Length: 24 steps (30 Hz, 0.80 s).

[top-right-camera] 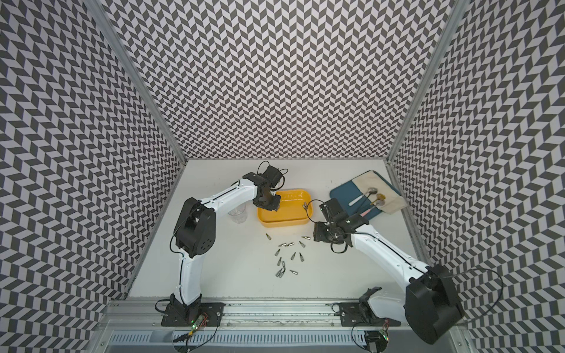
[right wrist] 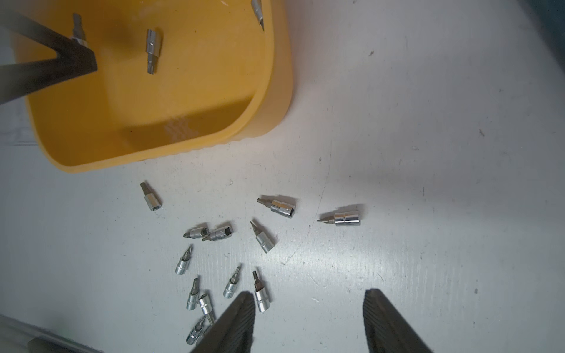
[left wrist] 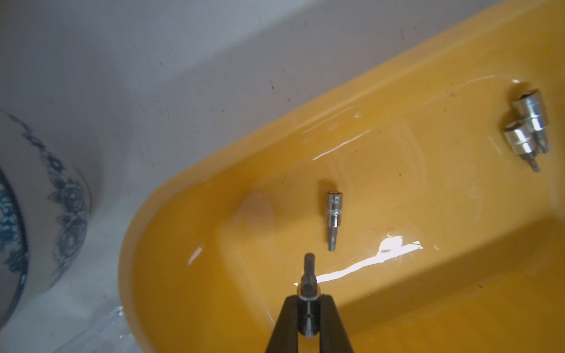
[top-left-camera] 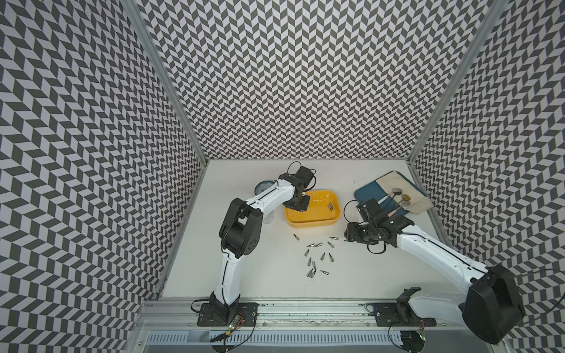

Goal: Put the bit on the desktop into the storage box
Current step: Place the screwdriver bit in the storage box.

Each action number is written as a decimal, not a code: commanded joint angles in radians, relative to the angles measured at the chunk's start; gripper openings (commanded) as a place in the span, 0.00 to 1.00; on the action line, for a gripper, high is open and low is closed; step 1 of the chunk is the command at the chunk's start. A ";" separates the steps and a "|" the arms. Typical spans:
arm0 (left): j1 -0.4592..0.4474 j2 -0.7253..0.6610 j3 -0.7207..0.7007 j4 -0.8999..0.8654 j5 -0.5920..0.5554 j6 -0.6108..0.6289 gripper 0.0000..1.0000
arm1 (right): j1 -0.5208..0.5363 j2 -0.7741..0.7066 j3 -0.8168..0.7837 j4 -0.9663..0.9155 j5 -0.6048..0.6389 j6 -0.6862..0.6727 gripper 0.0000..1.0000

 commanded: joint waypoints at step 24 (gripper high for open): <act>0.019 0.067 -0.019 0.077 0.005 0.032 0.00 | -0.009 0.123 -0.096 0.148 -0.023 -0.003 0.61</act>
